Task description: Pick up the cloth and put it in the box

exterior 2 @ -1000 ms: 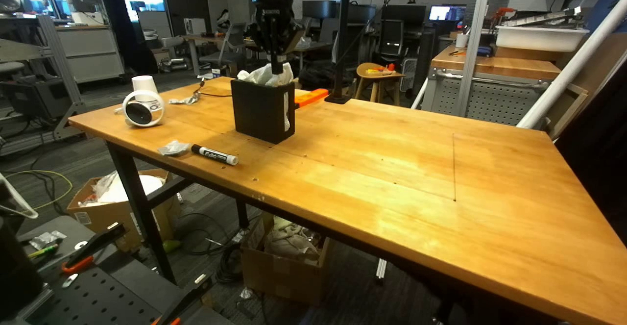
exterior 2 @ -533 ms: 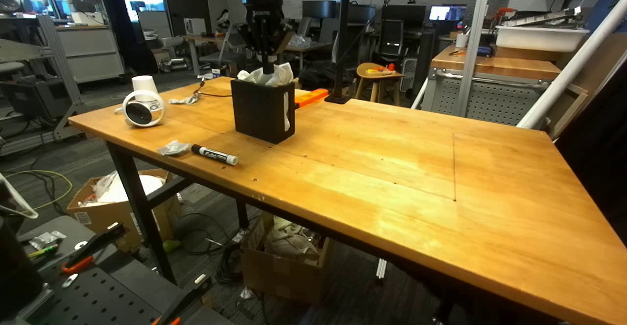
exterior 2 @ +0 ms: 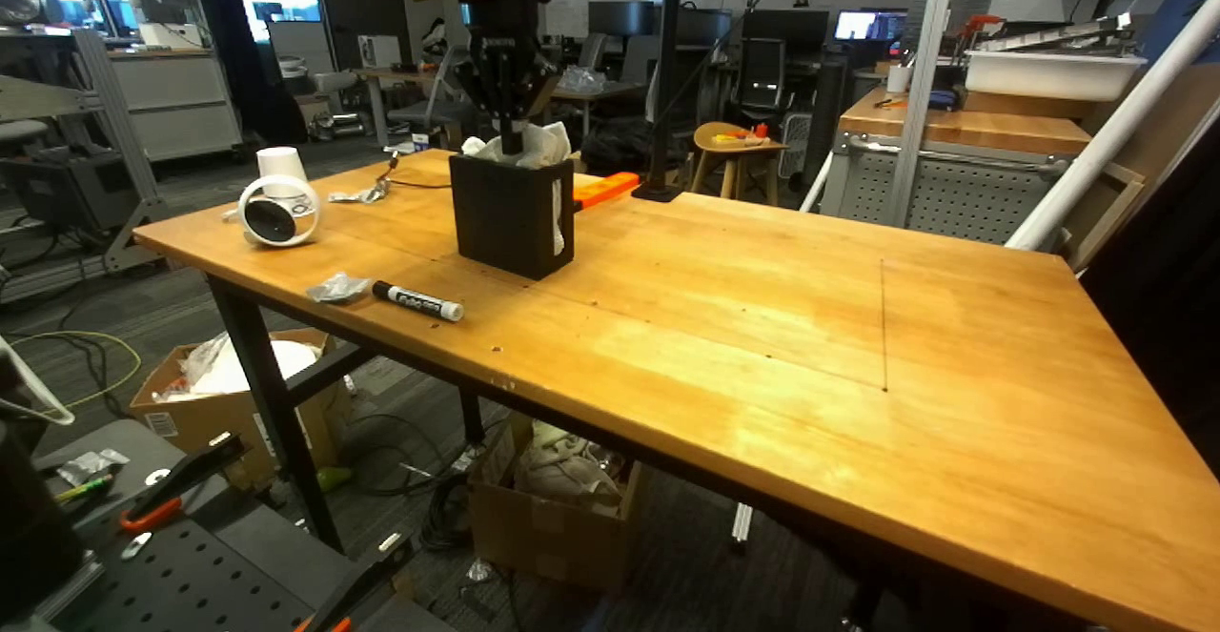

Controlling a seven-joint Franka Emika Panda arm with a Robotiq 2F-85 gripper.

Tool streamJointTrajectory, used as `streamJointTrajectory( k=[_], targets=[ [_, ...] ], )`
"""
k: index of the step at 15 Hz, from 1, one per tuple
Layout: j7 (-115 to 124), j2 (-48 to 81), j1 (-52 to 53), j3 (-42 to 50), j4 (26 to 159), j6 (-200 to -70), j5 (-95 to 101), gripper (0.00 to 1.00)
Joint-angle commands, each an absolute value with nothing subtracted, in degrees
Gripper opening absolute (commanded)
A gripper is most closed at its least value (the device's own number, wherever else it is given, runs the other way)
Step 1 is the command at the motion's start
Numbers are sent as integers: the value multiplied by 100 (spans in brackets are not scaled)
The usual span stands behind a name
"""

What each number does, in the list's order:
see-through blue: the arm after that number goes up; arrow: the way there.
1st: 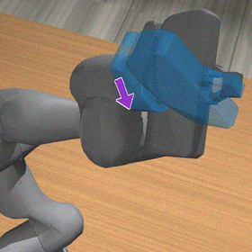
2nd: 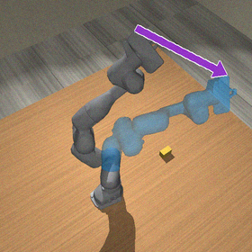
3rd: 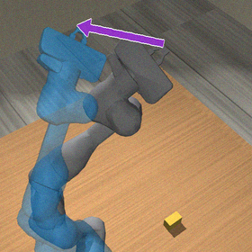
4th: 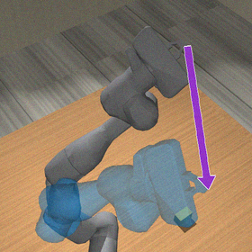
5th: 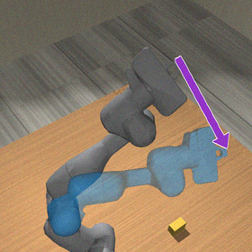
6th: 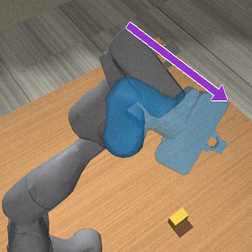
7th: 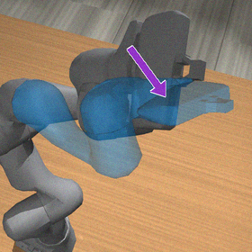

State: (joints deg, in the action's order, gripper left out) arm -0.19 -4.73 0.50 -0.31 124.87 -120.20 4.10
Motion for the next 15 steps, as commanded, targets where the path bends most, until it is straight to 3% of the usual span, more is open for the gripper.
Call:
streamJointTrajectory(
  k=[1,15],
  targets=[
    [-43,-181,111,-89,12289,-12348,327,0],
    [-212,685,369,-403,12080,-12970,224,0]
  ],
)
